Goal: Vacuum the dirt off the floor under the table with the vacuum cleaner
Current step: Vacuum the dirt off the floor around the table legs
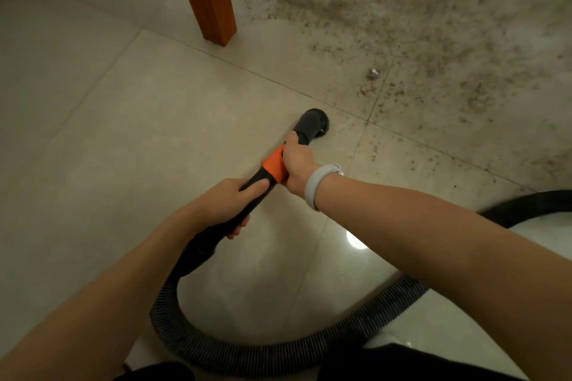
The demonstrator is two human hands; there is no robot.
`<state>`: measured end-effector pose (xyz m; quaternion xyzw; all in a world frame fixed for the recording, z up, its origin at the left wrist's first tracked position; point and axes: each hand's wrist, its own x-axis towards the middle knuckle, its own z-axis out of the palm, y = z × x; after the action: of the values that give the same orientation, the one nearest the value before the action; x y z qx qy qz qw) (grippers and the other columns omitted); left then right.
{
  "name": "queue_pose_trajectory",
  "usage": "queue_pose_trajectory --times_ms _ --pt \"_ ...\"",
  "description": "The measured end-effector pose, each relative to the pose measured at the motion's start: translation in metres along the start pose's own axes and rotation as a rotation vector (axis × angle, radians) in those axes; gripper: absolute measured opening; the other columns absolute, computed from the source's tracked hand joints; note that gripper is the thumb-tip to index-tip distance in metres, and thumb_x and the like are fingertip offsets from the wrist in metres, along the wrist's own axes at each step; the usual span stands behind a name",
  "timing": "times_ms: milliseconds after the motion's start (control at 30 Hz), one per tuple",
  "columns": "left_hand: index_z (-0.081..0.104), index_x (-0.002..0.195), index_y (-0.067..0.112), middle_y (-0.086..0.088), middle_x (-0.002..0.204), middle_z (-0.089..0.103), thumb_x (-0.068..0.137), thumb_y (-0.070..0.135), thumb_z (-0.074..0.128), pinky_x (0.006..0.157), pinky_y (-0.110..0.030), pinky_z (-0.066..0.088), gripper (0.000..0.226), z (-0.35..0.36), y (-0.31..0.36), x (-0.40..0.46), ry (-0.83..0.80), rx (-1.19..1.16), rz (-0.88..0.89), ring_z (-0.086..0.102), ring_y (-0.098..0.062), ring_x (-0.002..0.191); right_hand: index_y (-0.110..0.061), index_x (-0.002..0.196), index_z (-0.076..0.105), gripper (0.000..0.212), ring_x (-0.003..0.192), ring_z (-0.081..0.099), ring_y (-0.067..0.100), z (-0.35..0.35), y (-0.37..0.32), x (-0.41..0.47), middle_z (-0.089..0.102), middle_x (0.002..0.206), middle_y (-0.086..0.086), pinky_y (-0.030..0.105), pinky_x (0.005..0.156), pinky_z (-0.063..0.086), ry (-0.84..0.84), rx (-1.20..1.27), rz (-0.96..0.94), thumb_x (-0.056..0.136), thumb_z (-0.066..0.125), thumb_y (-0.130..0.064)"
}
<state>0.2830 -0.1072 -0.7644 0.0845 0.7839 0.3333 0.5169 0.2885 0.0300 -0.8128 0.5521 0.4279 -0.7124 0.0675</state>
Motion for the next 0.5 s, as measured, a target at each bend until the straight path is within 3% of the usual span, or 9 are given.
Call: queue_pose_trajectory --times_ms 100,267,367,500 --pt "0.052 0.091 0.009 -0.008 0.056 0.053 0.096 0.042 0.046 0.043 -0.026 0.043 0.034 0.008 0.001 -0.002 -0.063 0.028 0.0 0.049 -0.018 0.04 -0.005 0.134 0.038 0.059 0.109 0.058 0.036 -0.016 0.015 0.007 0.055 0.125 0.017 0.05 0.094 0.049 0.02 0.045 -0.002 0.097 0.033 -0.051" --pt "0.052 0.09 0.009 -0.007 0.056 0.053 0.095 0.045 0.048 0.042 -0.026 0.043 0.036 0.024 0.008 0.003 -0.139 0.112 0.016 0.049 -0.017 0.04 -0.001 0.128 0.039 0.055 0.111 0.058 0.037 -0.051 0.028 0.017 0.055 0.114 0.014 0.052 0.095 0.048 0.058 0.174 0.017 0.098 0.036 -0.048" --pt "0.053 0.087 0.011 -0.006 0.056 0.054 0.094 0.046 0.048 0.042 -0.025 0.043 0.036 0.035 0.019 0.007 -0.144 0.155 0.045 0.049 -0.016 0.039 -0.008 0.119 0.042 0.042 0.11 0.058 0.037 -0.072 0.024 0.022 0.054 0.104 0.013 0.052 0.094 0.048 0.053 0.234 0.031 0.099 0.036 -0.045" --pt "0.054 0.084 0.013 -0.007 0.059 0.054 0.094 0.046 0.049 0.042 -0.025 0.043 0.035 0.045 0.029 0.012 -0.086 0.147 0.073 0.049 -0.015 0.041 -0.009 0.11 0.042 0.04 0.111 0.057 0.036 -0.081 0.01 0.027 0.055 0.115 0.016 0.052 0.093 0.049 0.054 0.206 0.02 0.099 0.036 -0.047"
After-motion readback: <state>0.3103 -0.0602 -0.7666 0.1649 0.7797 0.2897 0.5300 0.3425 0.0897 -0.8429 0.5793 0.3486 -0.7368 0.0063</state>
